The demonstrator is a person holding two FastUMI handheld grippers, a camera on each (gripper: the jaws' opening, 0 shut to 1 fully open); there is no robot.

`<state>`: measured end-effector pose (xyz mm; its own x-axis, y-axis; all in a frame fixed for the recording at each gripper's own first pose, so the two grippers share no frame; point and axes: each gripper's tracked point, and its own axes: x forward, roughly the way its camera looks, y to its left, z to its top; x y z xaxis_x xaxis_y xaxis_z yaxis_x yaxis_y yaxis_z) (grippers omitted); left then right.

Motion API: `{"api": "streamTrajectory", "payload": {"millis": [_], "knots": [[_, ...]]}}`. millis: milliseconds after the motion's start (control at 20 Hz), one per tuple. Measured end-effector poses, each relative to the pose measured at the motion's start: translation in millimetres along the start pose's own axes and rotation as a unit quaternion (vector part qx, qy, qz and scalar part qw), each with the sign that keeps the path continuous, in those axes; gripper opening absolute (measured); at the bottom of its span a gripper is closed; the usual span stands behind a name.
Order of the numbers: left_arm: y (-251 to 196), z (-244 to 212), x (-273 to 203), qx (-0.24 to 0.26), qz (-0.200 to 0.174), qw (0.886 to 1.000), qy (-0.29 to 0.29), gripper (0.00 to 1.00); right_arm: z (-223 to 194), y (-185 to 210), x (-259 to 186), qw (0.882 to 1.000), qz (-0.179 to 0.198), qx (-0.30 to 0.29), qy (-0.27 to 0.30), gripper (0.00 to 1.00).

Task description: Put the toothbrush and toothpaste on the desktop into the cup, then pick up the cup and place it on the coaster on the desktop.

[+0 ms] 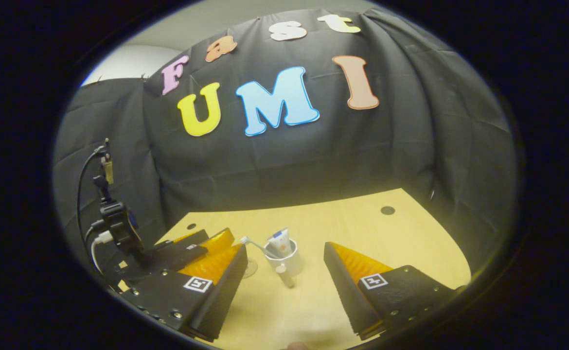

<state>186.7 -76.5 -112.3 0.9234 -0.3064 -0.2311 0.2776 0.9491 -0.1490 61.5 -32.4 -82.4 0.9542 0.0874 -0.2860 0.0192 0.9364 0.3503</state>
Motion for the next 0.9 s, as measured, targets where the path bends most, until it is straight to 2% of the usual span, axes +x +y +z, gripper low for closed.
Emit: {"api": "streamTrajectory", "payload": {"millis": [50,150,350,400,500,600,650,700,850,900], "knots": [[-0.7,3.4,-9.1,-0.001,0.003,1.000,-0.003,0.93,1.7,3.5,-3.3,1.000,0.002,0.002,-0.003,0.95],[-1.8,10.3,-26.2,0.001,0.009,1.000,-0.008,0.96,3.4,7.7,-8.5,1.000,0.004,-0.004,-0.008,0.95],[1.8,22.5,-60.0,0.003,0.026,0.999,-0.022,0.96,12.2,14.1,-17.8,0.999,0.000,-0.033,-0.024,0.94],[2.8,24.0,-69.1,0.002,0.031,0.999,-0.025,0.93,15.4,14.6,-20.6,0.999,-0.004,-0.040,-0.031,0.94],[5.6,28.7,-87.1,0.001,0.042,0.999,-0.032,0.96,18.4,17.6,-25.1,0.998,-0.010,-0.056,-0.041,0.94],[7.9,33.9,-102.7,-0.004,0.050,0.998,-0.038,0.93,19.7,22.4,-31.0,0.996,-0.011,-0.071,-0.047,0.94],[9.9,36.1,-110.8,-0.006,0.055,0.998,-0.041,0.96,20.1,24.2,-33.6,0.996,-0.011,-0.079,-0.050,0.94],[12.5,37.4,-119.2,-0.008,0.061,0.997,-0.044,0.93,20.6,25.1,-36.4,0.995,-0.012,-0.087,-0.053,0.94],[19.2,44.4,-140.1,-0.016,0.076,0.996,-0.053,0.93,26.3,31.4,-46.5,0.991,-0.012,-0.111,-0.072,0.95],[17.0,43.7,-146.6,-0.017,0.079,0.995,-0.057,0.96,28.1,31.8,-49.2,0.990,-0.015,-0.119,-0.076,0.94]]}}
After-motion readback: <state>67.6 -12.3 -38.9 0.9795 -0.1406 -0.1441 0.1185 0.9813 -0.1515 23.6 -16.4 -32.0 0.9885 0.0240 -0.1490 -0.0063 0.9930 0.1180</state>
